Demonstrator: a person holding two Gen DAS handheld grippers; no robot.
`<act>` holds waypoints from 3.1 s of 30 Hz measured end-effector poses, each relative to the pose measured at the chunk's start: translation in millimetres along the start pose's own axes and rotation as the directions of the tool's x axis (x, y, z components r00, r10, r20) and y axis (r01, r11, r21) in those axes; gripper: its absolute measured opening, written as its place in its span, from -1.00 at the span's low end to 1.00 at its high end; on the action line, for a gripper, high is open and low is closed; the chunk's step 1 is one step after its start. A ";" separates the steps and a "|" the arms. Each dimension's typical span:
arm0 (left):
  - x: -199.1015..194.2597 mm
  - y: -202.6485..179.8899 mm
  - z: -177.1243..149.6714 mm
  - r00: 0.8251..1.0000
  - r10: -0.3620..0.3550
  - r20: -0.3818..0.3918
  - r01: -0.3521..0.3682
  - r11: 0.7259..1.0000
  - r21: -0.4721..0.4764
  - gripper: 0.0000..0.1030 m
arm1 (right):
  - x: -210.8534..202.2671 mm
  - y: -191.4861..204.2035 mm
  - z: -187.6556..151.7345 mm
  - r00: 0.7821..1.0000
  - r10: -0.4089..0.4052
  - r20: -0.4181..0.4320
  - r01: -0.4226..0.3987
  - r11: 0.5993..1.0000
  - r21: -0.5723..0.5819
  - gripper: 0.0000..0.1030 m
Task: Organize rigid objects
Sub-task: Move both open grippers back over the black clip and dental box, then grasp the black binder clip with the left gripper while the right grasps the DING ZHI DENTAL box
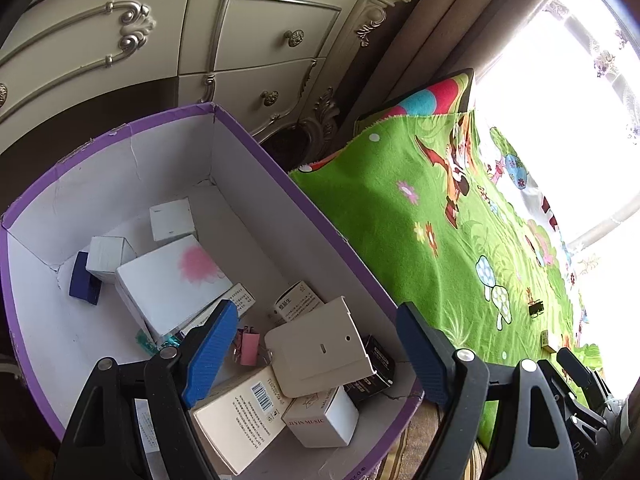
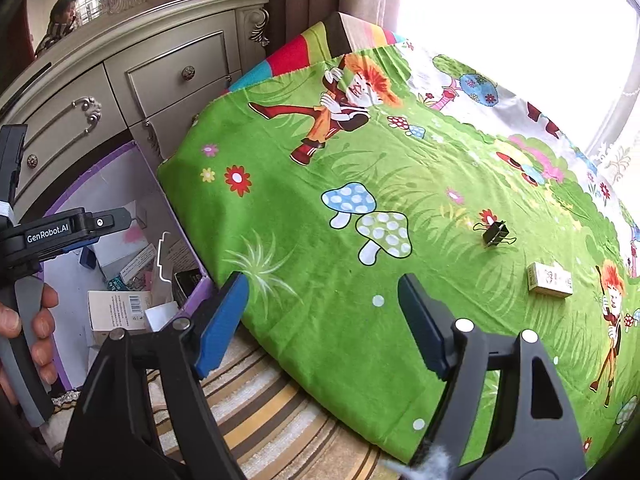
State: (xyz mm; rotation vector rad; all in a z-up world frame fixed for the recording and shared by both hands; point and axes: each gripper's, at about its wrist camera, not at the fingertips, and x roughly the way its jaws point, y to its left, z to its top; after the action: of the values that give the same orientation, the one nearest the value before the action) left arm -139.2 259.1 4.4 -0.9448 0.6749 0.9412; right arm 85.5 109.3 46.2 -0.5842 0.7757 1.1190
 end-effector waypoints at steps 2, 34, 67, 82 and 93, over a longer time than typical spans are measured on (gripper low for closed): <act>1.7 -7.7 -0.8 1.000 0.000 -0.003 0.000 1.000 0.018 0.59 | 1.7 -19.5 -1.4 1.000 -0.021 -0.001 0.021 0.999 0.033 0.58; 84.4 -302.6 -42.3 0.953 -0.262 -0.153 0.291 0.648 0.704 0.59 | 43.6 -222.7 -31.2 0.974 -0.226 -0.025 0.225 0.940 0.256 0.80; 139.2 -342.0 -76.1 0.967 -0.144 -0.208 0.253 0.535 0.806 -0.48 | 73.4 -231.6 -43.5 0.978 -0.200 -0.055 0.207 0.920 0.332 0.65; 102.9 -296.3 -96.9 0.962 -0.136 -0.236 0.268 0.625 0.733 -0.48 | 49.3 -194.9 -68.7 0.976 -0.192 -0.102 0.216 0.912 0.350 0.65; 78.9 -261.7 -105.2 0.954 -0.132 -0.268 0.282 0.692 0.665 -0.48 | 28.9 -170.1 -85.7 0.982 -0.150 -0.117 0.184 0.909 0.374 0.65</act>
State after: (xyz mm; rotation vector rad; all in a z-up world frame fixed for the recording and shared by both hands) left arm 120.6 124.6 -10.5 -0.4097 0.9820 0.3160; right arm 230.6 3.5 -23.4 -0.3591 0.9719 0.7591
